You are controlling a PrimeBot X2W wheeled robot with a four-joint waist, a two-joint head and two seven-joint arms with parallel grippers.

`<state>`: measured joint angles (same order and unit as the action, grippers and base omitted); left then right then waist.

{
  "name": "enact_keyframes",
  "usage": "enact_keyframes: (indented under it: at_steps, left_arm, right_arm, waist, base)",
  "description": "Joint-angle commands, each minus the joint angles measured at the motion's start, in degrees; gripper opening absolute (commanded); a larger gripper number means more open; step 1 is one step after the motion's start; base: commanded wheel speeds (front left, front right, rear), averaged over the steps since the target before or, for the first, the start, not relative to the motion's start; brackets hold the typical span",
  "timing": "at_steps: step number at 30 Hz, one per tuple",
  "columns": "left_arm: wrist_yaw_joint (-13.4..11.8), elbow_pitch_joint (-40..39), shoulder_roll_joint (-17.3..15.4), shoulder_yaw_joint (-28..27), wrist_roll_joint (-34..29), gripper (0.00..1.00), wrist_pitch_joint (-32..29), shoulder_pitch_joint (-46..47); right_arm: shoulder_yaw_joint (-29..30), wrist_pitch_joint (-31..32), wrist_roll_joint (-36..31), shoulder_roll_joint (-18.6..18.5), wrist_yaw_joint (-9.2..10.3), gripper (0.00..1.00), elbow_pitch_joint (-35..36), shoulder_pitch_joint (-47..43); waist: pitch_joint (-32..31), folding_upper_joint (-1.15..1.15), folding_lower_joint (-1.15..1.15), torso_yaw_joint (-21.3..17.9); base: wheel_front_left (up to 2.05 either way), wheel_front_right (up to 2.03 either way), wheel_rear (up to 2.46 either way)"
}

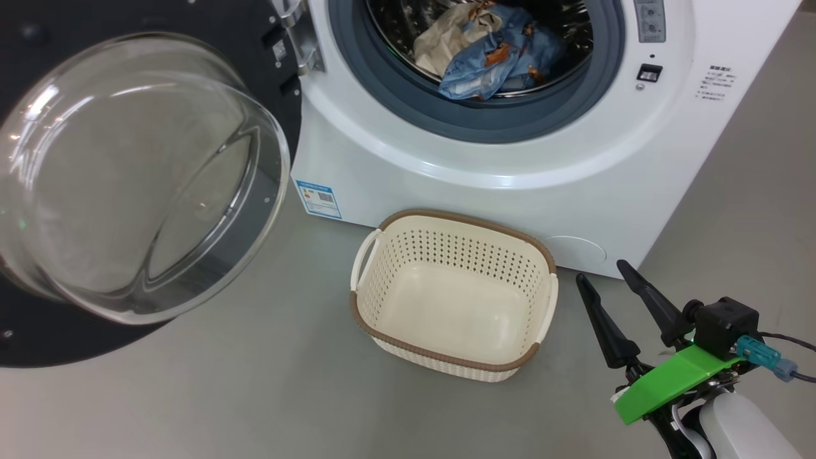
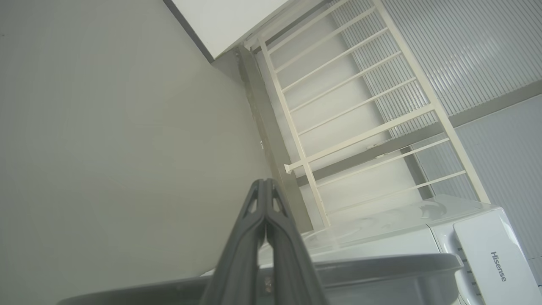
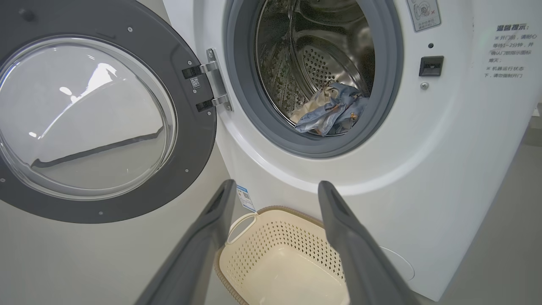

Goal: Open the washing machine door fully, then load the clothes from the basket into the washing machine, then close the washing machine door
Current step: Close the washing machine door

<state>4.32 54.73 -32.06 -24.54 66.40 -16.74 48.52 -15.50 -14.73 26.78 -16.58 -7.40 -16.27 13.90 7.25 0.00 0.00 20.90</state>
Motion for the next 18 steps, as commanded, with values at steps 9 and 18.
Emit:
enact_keyframes:
  at_steps: [9,18]
  left_arm:
    - [1.5,5.2,-5.7,-1.1,1.7,0.0,-4.2,1.4]
    - [2.8,7.2,-5.1,1.5,2.8,0.0,-14.3,0.9]
  right_arm:
    - [-1.0,-0.3,-0.6,-0.4,-0.09,1.0,0.9,1.3]
    - [-0.6,-0.3,-0.6,0.3,-0.09,1.0,0.8,0.9]
  waist:
    - [0.7,0.0,0.0,-1.6]
    - [-0.6,0.0,0.0,-1.4]
  base:
    - [0.0,0.0,0.0]
    - [0.0,0.0,0.0]
